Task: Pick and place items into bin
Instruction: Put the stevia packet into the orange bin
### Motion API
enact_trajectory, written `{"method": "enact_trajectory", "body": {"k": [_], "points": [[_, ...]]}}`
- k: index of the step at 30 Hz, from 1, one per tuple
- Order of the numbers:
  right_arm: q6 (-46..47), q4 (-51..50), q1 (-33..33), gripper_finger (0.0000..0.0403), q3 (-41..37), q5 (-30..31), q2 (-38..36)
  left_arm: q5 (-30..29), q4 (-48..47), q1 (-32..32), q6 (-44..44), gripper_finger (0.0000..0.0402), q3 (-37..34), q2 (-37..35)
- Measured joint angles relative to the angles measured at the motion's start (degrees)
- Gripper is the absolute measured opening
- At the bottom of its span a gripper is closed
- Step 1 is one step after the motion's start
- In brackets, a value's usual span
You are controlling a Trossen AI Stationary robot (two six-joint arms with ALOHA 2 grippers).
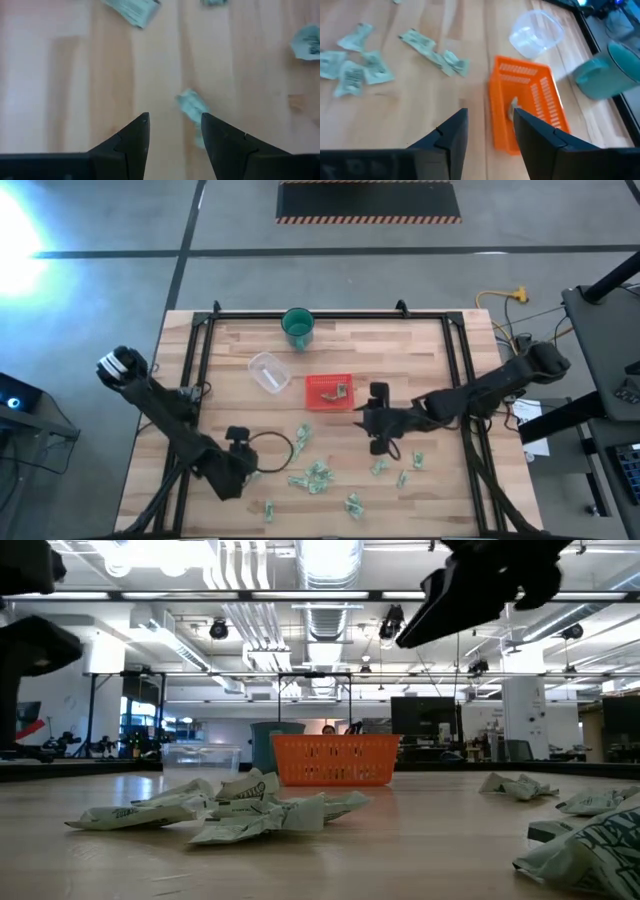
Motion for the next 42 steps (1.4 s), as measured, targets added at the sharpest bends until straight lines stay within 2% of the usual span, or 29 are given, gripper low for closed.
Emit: {"method": "enact_trajectory", "body": {"k": [5,13,24,28,35,38,42], "points": [[0.53,-0.06,2.36,0.0139,-0.01,0.05,-0.75,3.22,0.09,0.0,-0.86,0.0162,3.15,3.34],[1.51,-0.21,3.94,0.0134,-0.01,-0.02,0.44,5.76,-2.3,0.0,-5.19,0.0162,3.22,5.93],[1.94,-0.13,4.06,0.0132,-0.01,-0.04,0.5,6.45,-2.3,0.0,-5.3,0.0157,3.03,6.18],[2.6,-0.15,4.17,0.0128,-0.01,-0.06,0.5,6.69,-2.18,0.0,-5.28,0.0121,2.7,6.18],[2.59,-0.17,4.43,0.0128,-0.01,-0.13,0.5,6.66,-2.33,0.0,-2.24,0.0016,2.55,6.18],[2.86,-0.17,4.43,0.0125,-0.01,-0.13,0.5,5.13,-2.36,-0.07,-0.16,0.0006,2.83,6.18],[2.99,-0.15,4.68,0.012,-0.01,-0.13,0.5,-0.38,-2.38,-0.04,3.76,0.0001,3.32,6.18]]}}
